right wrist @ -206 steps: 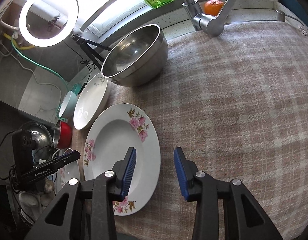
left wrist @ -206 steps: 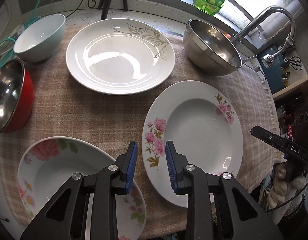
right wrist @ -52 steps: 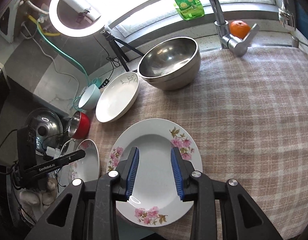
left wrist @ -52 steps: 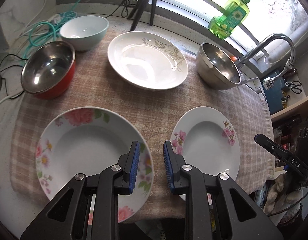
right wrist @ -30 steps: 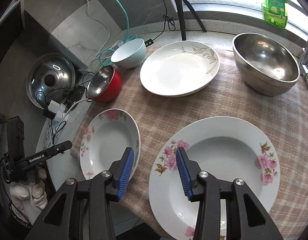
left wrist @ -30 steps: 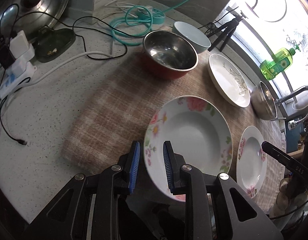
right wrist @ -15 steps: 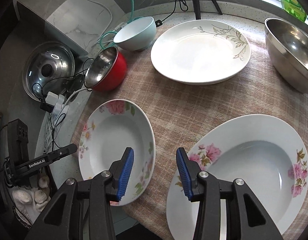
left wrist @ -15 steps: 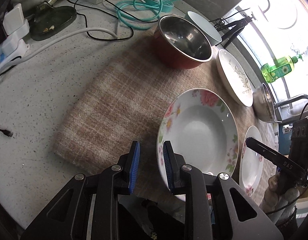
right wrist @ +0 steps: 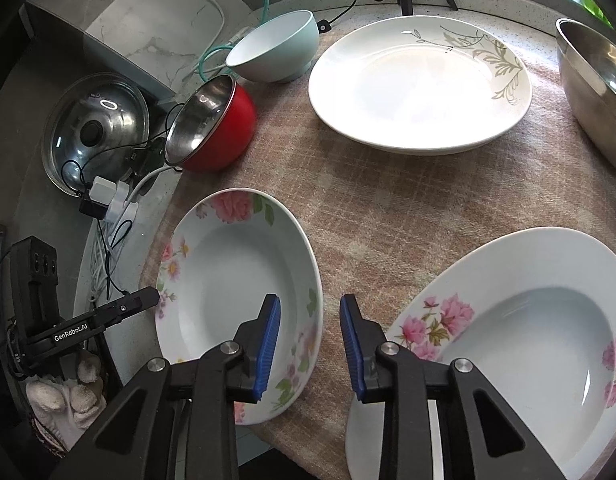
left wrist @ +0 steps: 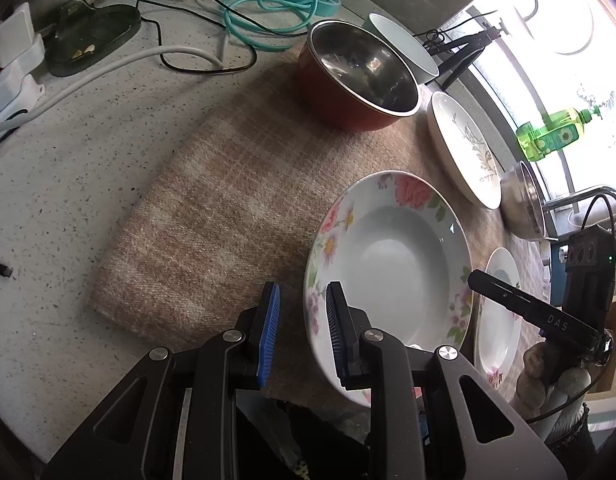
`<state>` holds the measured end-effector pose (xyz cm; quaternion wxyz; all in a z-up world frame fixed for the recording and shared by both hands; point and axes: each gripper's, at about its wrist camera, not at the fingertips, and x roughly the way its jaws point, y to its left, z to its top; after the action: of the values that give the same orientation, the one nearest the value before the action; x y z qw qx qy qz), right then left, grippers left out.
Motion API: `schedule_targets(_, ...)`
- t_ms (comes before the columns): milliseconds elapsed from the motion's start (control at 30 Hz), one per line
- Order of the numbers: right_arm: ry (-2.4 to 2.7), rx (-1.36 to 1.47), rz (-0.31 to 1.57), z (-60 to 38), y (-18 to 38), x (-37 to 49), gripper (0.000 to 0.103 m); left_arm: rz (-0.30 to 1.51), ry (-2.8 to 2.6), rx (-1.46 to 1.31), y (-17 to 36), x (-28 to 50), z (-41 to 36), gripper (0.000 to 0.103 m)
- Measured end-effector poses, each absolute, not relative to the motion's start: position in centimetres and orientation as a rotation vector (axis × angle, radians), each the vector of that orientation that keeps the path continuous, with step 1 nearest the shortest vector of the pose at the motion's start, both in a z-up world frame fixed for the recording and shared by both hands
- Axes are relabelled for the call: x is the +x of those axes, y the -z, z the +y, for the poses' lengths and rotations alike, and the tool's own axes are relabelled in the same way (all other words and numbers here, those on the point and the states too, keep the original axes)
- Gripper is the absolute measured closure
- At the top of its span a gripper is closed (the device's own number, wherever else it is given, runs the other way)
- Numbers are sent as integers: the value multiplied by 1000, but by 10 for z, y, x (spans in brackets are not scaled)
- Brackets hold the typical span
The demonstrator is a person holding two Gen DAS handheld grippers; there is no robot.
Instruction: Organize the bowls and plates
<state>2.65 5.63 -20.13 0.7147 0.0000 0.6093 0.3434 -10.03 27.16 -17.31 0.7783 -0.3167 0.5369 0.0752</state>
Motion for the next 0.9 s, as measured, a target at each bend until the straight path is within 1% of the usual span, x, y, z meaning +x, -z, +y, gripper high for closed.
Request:
schedule_targets(67, -763, 8, 1358, 56, 203, 27, 80, 1167, -155, -678, 173, -99, 270, 81)
schedule_targets(133, -768, 19, 1369, 55, 206, 28, 82, 1173, -153, -673, 174, -97, 269, 81)
schedule_targets(267, -773, 35, 1383, 55, 210, 29, 83, 1184, -145, -675, 177, -95, 267, 81)
schedule_targets(333, -777, 40, 1387, 55, 211, 29, 85, 1187, -139, -680, 178, -95, 266, 81)
schedule_targets(400, -781, 45, 1394, 55, 212, 29, 86, 1194, -136, -676, 179, -95, 266, 86)
schedule_targets(500, -788, 57, 1408, 56, 215, 30, 88, 1201, -134, -674, 181, -96, 265, 87)
schedule_targets(567, -790, 64, 1415, 56, 217, 31, 91, 1203, -131, -673, 181, -96, 264, 88)
schedule_targets(633, -791, 72, 1418, 56, 218, 31, 91, 1206, -127, -673, 182, -95, 264, 90)
schedule_targets(900, -794, 39, 1408, 57, 219, 30, 94, 1216, -132, -635, 181, -92, 261, 90)
